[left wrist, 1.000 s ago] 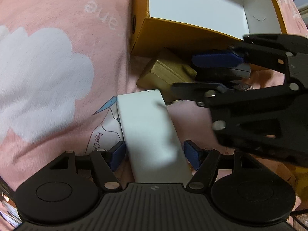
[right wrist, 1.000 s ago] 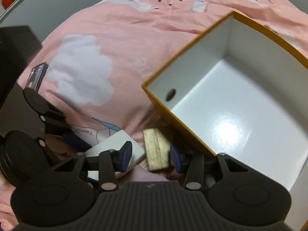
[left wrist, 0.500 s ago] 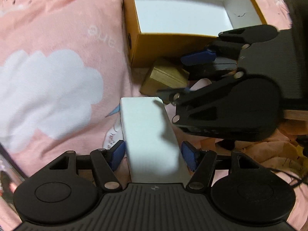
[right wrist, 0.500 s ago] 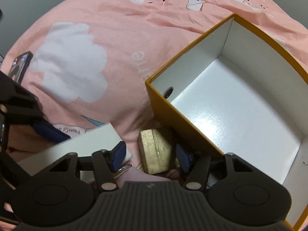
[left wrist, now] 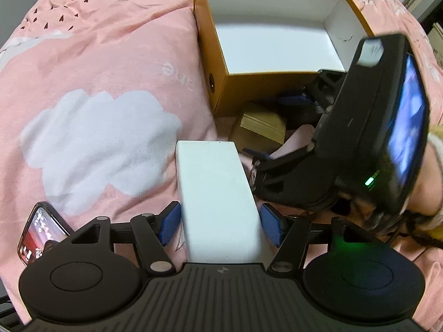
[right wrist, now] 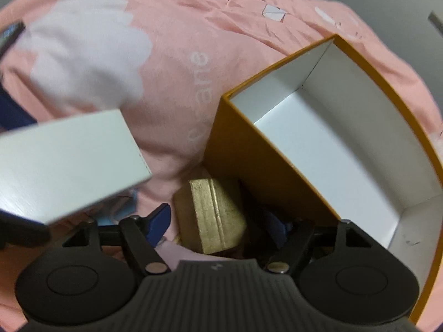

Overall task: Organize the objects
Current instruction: 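Grasp the white box with the left tool while the right tool grasps the gold cube, then carry the white box and gold cube over the orange box with both tools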

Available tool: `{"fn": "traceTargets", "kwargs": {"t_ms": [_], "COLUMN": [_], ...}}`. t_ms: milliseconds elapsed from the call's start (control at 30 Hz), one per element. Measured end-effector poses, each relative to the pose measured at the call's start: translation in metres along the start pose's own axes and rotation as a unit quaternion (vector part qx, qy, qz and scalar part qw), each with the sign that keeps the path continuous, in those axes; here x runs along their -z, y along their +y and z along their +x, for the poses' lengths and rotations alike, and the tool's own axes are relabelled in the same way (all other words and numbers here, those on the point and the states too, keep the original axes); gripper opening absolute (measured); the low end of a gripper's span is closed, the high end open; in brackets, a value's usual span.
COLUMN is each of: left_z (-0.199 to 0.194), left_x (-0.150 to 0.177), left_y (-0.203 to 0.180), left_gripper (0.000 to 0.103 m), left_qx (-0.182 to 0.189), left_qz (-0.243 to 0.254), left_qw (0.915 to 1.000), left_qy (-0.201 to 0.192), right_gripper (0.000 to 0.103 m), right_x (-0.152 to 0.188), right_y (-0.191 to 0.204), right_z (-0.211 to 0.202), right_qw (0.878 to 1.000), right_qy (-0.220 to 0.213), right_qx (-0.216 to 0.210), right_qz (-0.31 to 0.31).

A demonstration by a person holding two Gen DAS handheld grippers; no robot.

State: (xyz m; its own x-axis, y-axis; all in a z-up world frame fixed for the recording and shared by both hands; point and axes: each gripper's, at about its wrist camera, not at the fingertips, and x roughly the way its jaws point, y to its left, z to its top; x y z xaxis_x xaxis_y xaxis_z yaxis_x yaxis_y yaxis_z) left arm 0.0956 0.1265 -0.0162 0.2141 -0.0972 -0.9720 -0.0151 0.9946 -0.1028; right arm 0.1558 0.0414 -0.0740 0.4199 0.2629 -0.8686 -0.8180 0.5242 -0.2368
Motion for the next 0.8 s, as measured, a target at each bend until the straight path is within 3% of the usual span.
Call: {"fn": "traceTargets", "kwargs": {"t_ms": [100, 233, 267, 300, 367, 500, 633, 800], "left_z": [0.001, 0.001, 0.001, 0.002, -0.002, -0.007, -0.003, 0.000], "left_x": [0.000, 0.004, 0.004, 0.003, 0.011, 0.012, 0.011, 0.008], "left_y": [0.004, 0.006, 0.006, 0.007, 0.004, 0.002, -0.004, -0.006], "left_gripper": [0.073, 0.073, 0.073, 0.073, 0.073, 0.073, 0.073, 0.073], "left_qx": [0.000, 0.004, 0.004, 0.006, 0.008, 0.006, 0.005, 0.003], "left_qz": [-0.001, 0.000, 0.000, -0.002, -0.004, -0.006, -0.005, -0.012], "left_qw": [1.0000, 1.0000, 1.0000, 1.0000, 1.0000, 0.9999, 0.9998, 0.9998], "left_qy": [0.001, -0.001, -0.001, -0.002, -0.004, -0.010, -0.018, -0.018], "right_gripper": [0.091, 0.090, 0.083, 0.063, 0.060, 0.046, 0.046, 0.049], "right_x": [0.001, 0.001, 0.001, 0.001, 0.003, 0.009, 0.008, -0.004], "right_y": [0.008, 0.011, 0.010, 0.008, 0.000, -0.015, -0.032, -0.027], "right_z": [0.006, 0.010, 0.008, 0.007, 0.010, 0.000, -0.003, 0.001], "right_qw": [1.000, 1.000, 1.000, 1.000, 0.998, 0.997, 0.992, 0.993], "right_qy": [0.002, 0.005, 0.006, 0.011, 0.031, 0.010, 0.011, 0.003], "right_qx": [0.004, 0.013, 0.008, -0.013, -0.049, -0.079, -0.118, -0.117], "right_qz": [-0.014, -0.024, -0.022, -0.020, 0.003, 0.020, 0.043, 0.032]}}
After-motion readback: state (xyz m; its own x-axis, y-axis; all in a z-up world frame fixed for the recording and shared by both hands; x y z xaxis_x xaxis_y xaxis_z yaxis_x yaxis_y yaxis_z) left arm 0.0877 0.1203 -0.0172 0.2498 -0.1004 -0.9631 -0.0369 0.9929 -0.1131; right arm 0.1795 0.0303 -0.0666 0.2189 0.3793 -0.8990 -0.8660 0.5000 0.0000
